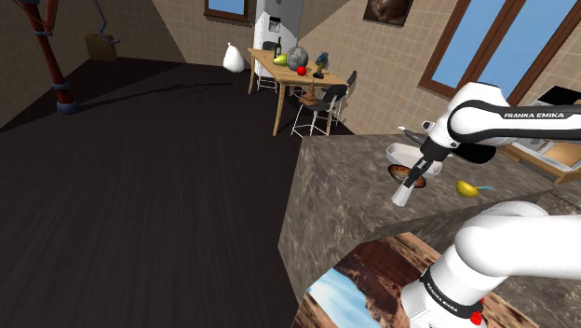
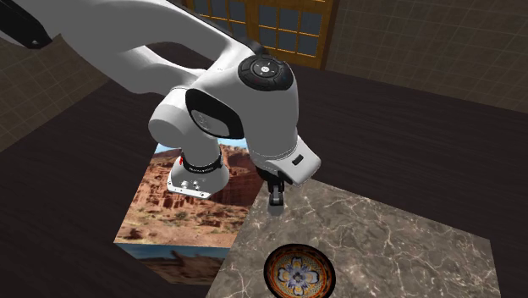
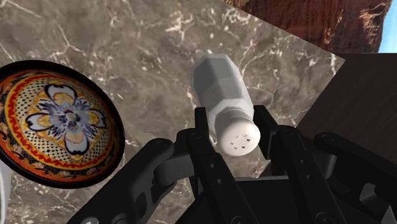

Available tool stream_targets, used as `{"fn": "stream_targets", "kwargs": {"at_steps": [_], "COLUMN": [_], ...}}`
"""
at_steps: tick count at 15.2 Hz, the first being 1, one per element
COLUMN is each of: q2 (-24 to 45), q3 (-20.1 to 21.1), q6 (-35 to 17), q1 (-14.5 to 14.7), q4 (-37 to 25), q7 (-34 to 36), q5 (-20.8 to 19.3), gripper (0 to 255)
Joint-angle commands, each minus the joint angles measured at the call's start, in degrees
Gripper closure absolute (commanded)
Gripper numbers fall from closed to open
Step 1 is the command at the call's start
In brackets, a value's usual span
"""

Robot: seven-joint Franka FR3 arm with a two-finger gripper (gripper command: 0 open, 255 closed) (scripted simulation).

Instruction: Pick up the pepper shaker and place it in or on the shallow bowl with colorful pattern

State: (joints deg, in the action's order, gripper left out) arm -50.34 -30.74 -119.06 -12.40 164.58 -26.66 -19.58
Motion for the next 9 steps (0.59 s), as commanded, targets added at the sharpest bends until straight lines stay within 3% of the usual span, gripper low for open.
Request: {"fn": "stream_targets", "kwargs": {"at_steps": [1,9], "q2": [-1.11,-3.33], "q3": [0.8,3.35], "q6": [2.15,9.19], "q1": [0.07,0.84], "q4": [-1.04,-5.99], "q7": [0.13,0.5], "q5": [0.58,2.77], "gripper": [255,255]}}
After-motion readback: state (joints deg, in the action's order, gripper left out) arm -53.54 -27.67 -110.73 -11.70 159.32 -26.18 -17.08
